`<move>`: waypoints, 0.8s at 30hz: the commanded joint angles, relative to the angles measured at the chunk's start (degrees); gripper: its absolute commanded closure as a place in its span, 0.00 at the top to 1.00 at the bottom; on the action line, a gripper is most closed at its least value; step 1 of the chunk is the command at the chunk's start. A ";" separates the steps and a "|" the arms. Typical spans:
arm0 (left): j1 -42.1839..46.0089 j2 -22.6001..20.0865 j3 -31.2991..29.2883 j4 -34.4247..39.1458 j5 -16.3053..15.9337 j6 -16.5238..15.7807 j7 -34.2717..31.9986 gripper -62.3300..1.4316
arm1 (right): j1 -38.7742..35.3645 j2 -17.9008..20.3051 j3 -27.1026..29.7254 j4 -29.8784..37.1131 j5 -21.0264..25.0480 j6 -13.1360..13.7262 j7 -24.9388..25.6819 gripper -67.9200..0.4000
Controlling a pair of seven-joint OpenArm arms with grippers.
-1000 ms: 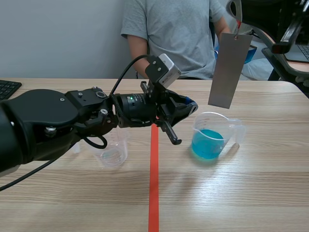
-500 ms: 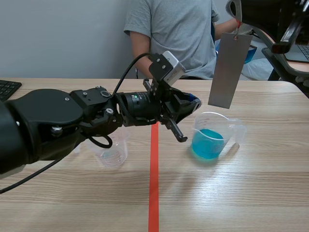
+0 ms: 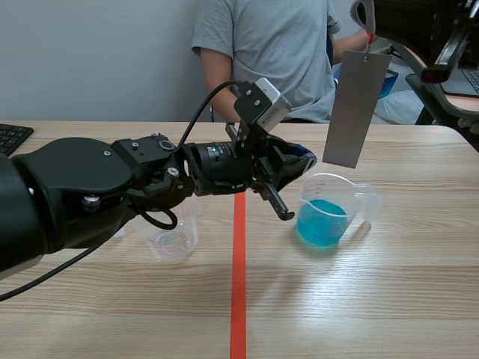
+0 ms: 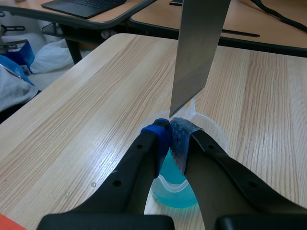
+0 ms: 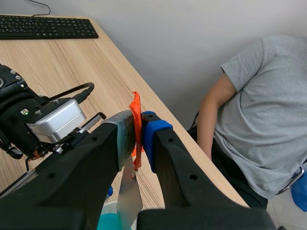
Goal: Do the redox reaction experiment.
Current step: 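Raise the plate and point at it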
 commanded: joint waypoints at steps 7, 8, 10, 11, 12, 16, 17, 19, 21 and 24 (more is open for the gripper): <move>-1.11 0.61 0.04 1.27 -0.55 0.33 -1.03 0.08 | 1.16 0.90 0.92 0.81 0.61 0.33 0.85 0.02; -1.11 0.61 0.04 1.27 -0.55 0.37 -1.03 0.08 | 1.16 0.90 0.92 0.81 0.61 0.33 0.85 0.02; -1.11 0.61 0.04 1.27 -0.55 0.96 -1.05 0.08 | 1.16 0.90 0.92 0.81 0.61 0.33 0.85 0.02; -1.09 0.61 0.04 1.27 -0.55 1.20 -1.05 0.08 | 1.16 0.90 0.92 0.81 0.61 0.33 0.85 0.02; -1.09 0.57 0.04 1.27 -0.55 1.44 -1.07 0.08 | 1.16 0.90 0.92 0.81 0.61 0.33 0.85 0.02; -0.57 -0.79 0.04 1.38 -0.55 2.38 -2.51 0.08 | 1.16 0.90 0.92 0.81 0.61 0.33 0.87 0.02; -0.28 -1.70 0.04 1.66 -0.83 2.25 -3.48 0.08 | 1.16 0.90 0.92 0.81 0.61 0.33 0.87 0.02; 1.11 -4.39 -0.04 3.37 -1.73 2.27 -4.42 0.08 | 1.16 0.90 0.92 0.81 0.61 0.33 0.85 0.02; 3.08 -8.09 -0.92 6.49 -2.10 2.29 -4.50 0.08 | 1.16 0.90 0.92 0.81 0.61 0.33 0.85 0.02; 7.26 -14.93 -4.15 12.63 -3.30 2.29 -4.35 0.08 | 1.16 0.90 0.92 0.81 0.61 0.33 0.85 0.02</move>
